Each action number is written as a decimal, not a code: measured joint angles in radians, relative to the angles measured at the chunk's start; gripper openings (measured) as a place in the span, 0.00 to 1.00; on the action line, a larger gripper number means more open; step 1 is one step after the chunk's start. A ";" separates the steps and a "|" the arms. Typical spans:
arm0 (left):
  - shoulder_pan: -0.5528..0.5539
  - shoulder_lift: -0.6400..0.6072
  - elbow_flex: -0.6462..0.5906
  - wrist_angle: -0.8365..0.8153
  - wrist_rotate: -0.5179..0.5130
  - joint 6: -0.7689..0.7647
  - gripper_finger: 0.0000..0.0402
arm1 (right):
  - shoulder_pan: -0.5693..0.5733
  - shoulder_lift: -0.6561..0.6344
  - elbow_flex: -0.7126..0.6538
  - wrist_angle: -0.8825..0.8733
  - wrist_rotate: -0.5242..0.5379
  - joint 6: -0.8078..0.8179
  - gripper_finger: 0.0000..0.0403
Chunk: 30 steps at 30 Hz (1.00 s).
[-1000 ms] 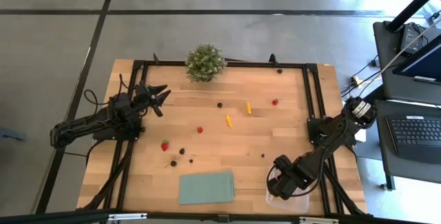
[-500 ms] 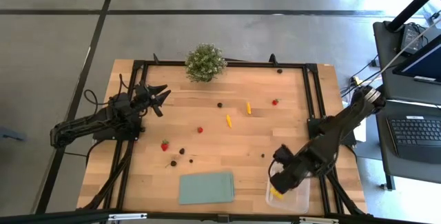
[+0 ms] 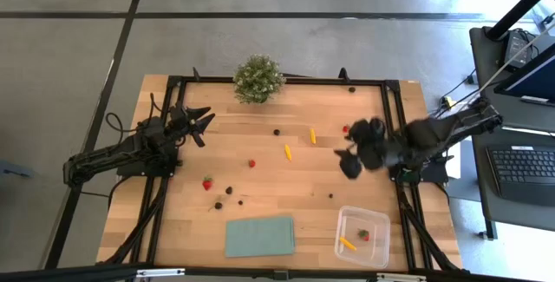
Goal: Pick and placing Produce into tupperware
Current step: Put the red strawberry into the transparent bin
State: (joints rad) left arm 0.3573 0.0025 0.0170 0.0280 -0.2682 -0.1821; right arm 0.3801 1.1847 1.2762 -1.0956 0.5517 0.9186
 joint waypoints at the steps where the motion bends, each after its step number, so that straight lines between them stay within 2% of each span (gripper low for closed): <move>1: 0.000 0.000 0.000 0.000 0.000 -0.005 0.36 | -0.046 -0.012 0.000 0.000 -0.044 -0.044 0.71; 4: 0.000 0.000 0.000 0.000 0.000 -0.042 0.36 | -0.192 -0.042 0.000 0.000 -0.192 -0.184 0.71; 6: 0.000 0.000 0.000 0.000 0.000 -0.059 0.36 | -0.281 -0.057 0.000 0.000 -0.244 -0.274 0.71; 10: 0.000 0.000 0.000 0.000 0.000 -0.077 0.36 | -0.444 -0.064 0.000 0.000 -0.323 -0.475 0.71; 17: 0.000 0.000 0.000 0.000 0.000 -0.080 0.36 | -0.679 0.004 -0.001 -0.047 -0.371 -0.555 0.71; 24: 0.000 0.000 0.000 0.000 0.000 -0.081 0.36 | -0.801 0.157 -0.004 -0.051 -0.370 -0.527 0.71; 30: 0.000 0.000 0.000 0.000 0.000 -0.081 0.36 | -0.837 0.257 -0.088 -0.024 -0.370 -0.707 0.71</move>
State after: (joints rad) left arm 0.3574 0.0027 0.0167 0.0282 -0.2684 -0.2634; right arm -0.4566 1.4421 1.1881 -1.1199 0.1818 0.2120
